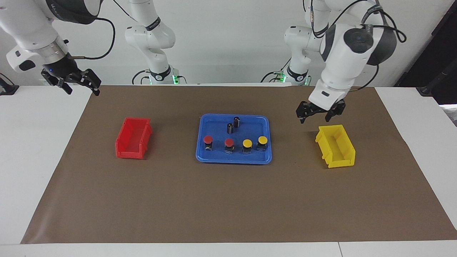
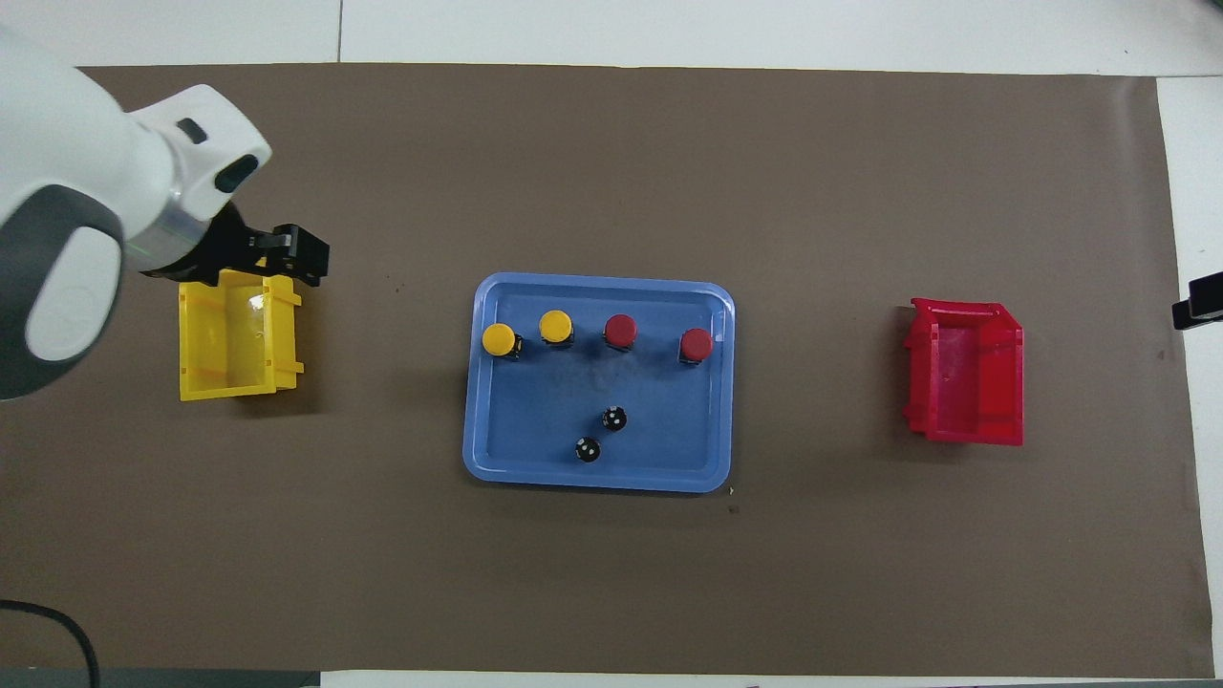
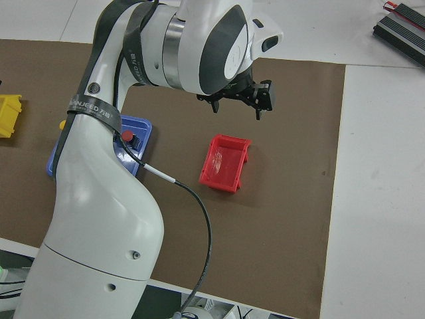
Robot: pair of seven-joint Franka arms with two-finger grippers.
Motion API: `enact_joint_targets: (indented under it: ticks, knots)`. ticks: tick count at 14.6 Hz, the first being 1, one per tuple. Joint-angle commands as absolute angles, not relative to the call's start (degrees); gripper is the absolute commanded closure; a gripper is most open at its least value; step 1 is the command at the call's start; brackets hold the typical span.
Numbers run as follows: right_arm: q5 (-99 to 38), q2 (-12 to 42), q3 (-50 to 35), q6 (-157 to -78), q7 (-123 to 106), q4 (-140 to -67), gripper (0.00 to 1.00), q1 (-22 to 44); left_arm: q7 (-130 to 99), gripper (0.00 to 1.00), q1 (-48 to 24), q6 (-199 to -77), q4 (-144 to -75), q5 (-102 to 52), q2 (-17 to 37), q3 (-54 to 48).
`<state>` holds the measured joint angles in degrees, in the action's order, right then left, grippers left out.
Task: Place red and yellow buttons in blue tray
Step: 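Release the yellow button in the tray and withdraw the left gripper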
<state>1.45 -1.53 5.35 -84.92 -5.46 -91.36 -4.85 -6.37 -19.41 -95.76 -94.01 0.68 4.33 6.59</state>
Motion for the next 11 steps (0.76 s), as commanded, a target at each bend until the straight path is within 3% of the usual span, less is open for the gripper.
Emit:
enact_joint_targets:
  ticks: [1,5,11]
  knots:
    - [1.3,-1.1,5.0,-83.2,-6.2,-90.2,0.00,-5.1,-1.6,0.00,-15.1,-93.1,-93.5,0.9,2.4,6.5]
    - [1.3,-1.6,3.4,-82.1,-6.0,-90.4,0.00,-5.0,3.8,0.00,-8.4,-91.1,-93.0,-1.1,0.8,6.4]
    - [1.3,-1.6,2.5,-82.5,-5.9,-90.4,0.00,-5.1,4.4,0.00,-7.7,-89.3,-88.2,-1.8,1.7,6.8]
